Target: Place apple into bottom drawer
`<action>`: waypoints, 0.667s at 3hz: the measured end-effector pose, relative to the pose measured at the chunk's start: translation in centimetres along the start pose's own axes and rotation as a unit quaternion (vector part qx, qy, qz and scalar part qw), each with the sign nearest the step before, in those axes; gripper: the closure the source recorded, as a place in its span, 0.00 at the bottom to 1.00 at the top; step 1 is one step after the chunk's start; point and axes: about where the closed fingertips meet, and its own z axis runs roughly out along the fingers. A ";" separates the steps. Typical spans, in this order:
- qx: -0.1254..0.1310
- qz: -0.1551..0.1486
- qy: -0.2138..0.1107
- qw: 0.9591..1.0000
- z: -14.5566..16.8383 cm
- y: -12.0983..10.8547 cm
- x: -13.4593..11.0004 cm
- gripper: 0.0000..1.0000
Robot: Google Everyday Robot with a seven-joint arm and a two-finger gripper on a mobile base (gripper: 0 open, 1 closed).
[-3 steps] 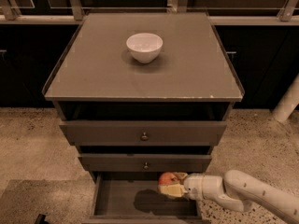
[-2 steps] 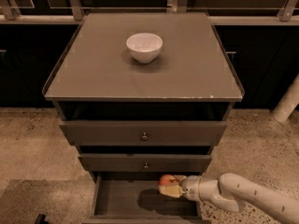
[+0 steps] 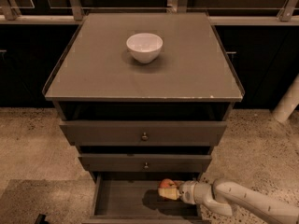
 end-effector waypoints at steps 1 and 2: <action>0.000 0.000 0.000 1.000 0.0 0.0 0.0 1.00; -0.005 -0.003 -0.004 1.000 1.7 -1.6 0.2 1.00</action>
Offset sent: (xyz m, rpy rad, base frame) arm 0.0345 0.0034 -0.0482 0.0220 -0.0273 0.0101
